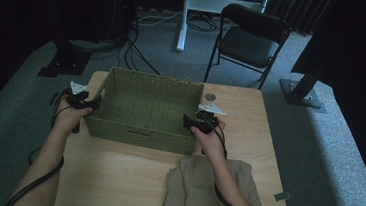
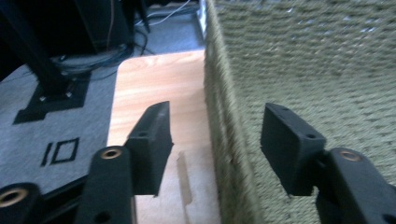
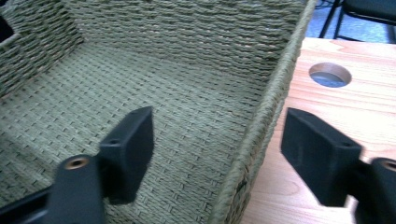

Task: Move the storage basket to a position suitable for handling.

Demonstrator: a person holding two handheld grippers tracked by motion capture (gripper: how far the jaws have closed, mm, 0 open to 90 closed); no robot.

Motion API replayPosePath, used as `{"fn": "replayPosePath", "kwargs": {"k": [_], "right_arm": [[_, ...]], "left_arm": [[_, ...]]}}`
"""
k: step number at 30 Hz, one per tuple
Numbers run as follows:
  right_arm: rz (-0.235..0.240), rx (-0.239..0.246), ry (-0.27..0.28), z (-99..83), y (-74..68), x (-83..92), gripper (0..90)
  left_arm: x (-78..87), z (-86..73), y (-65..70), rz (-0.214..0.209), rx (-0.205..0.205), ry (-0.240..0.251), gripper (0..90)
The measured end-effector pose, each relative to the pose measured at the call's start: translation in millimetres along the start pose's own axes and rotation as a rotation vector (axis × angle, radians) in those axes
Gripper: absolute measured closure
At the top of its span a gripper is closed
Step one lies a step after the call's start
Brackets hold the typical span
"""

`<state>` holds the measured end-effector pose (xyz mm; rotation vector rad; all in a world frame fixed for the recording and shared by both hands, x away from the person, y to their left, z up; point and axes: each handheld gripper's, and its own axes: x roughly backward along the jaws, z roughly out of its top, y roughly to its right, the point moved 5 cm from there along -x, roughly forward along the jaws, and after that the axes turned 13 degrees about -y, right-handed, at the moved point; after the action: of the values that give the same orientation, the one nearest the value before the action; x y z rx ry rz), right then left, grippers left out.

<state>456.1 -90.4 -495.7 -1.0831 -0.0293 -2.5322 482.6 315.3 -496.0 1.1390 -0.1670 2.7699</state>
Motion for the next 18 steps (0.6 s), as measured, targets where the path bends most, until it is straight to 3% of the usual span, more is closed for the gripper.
{"fn": "replayPosePath", "kwargs": {"k": [1,4,6,10,11,14,16,18], "right_arm": [[-0.010,0.001,0.000,-0.2,-0.7,0.5,31.1],[-0.024,0.006,-0.006,-0.3,-3.2,1.0,34.1],[-0.056,0.028,-0.011,-0.1,-5.2,-0.6,34.9],[-0.082,0.003,-0.028,-0.6,-5.8,-1.2,39.0],[-0.090,-0.018,-0.045,-0.7,-5.5,-1.7,42.2],[-0.092,-0.061,-0.070,-0.4,-4.0,-3.1,47.7],[-0.086,-0.082,-0.082,-0.4,-3.2,-3.6,49.9],[-0.081,-0.131,-0.085,0.3,0.5,-4.8,56.4]], "left_arm": [[-1.7,-3.1,0.2,-0.003,0.014,-0.026,52.7],[-2.9,-4.6,2.5,-0.007,0.004,-0.035,58.4],[-6.2,-8.1,5.2,0.011,-0.022,-0.067,59.7],[-9.9,-10.9,5.4,0.027,-0.001,-0.080,63.6],[-11.9,-12.8,7.2,0.022,0.023,-0.091,65.3],[-12.6,-14.2,10.9,0.035,0.001,-0.111,70.6],[-12.4,-14.2,12.1,0.033,0.008,-0.113,74.0],[-12.0,-14.7,16.3,0.028,0.056,-0.123,78.5]]}}
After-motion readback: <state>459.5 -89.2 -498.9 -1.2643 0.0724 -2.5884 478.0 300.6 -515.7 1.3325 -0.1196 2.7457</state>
